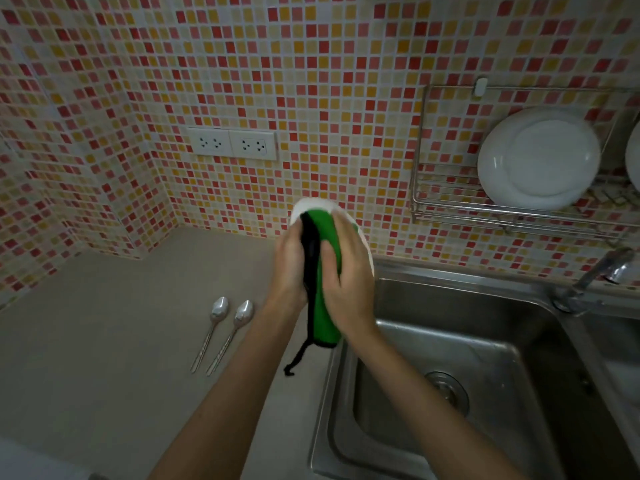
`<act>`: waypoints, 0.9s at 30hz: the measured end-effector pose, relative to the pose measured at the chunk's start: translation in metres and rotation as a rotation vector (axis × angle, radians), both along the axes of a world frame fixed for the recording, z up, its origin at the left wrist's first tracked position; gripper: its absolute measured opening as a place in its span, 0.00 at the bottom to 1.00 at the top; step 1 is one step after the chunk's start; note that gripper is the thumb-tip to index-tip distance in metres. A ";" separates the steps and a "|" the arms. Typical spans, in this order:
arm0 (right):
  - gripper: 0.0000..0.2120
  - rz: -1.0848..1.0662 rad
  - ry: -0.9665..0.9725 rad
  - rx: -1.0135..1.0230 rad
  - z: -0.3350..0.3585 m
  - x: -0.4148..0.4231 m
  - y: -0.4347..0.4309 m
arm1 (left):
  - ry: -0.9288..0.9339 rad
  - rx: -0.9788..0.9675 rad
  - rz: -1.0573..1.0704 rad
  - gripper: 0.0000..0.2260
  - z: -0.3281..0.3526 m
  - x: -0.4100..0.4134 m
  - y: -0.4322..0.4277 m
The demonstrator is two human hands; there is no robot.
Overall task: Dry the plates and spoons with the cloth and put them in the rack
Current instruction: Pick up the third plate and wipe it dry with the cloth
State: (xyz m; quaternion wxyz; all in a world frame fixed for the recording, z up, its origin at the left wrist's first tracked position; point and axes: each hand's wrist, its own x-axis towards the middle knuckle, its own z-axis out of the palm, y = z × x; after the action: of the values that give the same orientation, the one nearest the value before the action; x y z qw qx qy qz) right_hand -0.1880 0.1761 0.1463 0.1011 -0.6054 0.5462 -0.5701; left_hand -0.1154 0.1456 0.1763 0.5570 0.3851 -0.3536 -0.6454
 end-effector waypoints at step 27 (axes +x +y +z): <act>0.23 -0.030 0.057 -0.089 0.013 -0.009 -0.013 | -0.080 -0.076 -0.028 0.13 0.010 -0.012 0.004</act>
State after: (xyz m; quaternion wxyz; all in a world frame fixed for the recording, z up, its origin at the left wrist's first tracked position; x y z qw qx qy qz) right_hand -0.1965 0.1629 0.1594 0.0496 -0.6170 0.5320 -0.5778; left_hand -0.1273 0.1500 0.1859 0.5476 0.3840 -0.4052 -0.6233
